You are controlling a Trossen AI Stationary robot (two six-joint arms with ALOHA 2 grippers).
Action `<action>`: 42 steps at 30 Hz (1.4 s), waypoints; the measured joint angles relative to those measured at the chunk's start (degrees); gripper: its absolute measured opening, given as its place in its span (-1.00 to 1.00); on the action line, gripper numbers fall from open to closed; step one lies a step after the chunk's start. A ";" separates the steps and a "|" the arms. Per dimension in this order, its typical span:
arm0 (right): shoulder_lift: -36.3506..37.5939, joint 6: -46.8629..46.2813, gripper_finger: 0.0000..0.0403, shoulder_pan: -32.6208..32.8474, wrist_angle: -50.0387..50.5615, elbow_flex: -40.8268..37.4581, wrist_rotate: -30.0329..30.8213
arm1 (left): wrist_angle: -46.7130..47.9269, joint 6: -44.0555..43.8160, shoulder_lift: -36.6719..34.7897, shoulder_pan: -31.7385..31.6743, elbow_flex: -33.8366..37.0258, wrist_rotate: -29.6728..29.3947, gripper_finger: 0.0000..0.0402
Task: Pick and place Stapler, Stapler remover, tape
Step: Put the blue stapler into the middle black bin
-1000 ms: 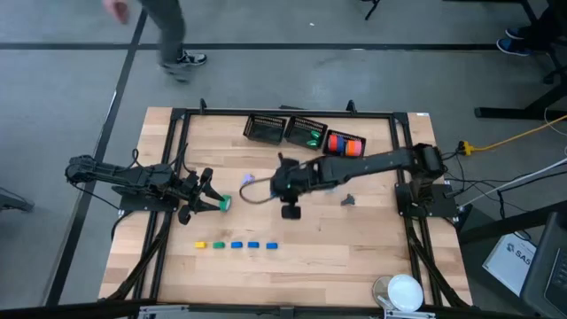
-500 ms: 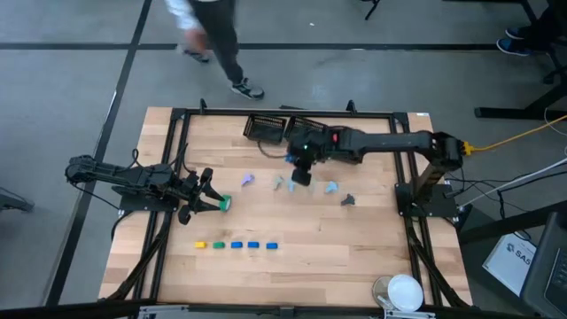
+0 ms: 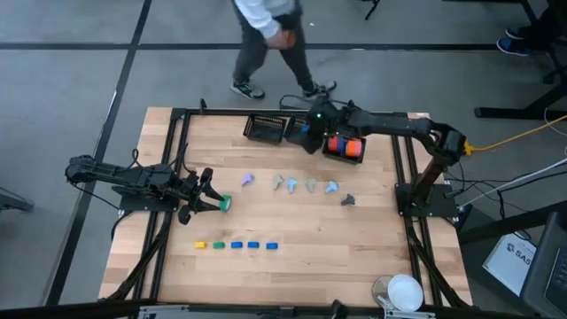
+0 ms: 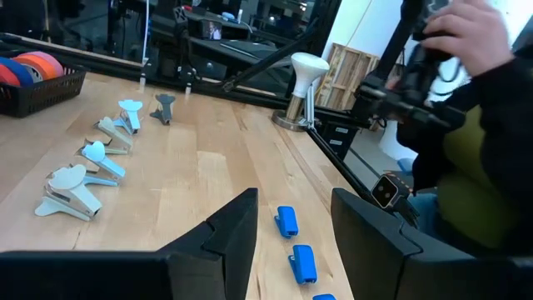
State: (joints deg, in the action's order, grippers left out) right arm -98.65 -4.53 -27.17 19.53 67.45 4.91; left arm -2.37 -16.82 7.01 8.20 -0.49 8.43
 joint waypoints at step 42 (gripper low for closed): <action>-6.19 -1.25 -0.15 -4.09 -0.18 -3.09 -3.61 | 0.00 0.00 -0.02 0.00 -0.01 0.00 -0.25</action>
State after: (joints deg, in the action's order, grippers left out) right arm -104.85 -5.78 -31.27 19.35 64.36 1.30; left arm -2.37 -16.82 6.98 8.20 -0.50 8.43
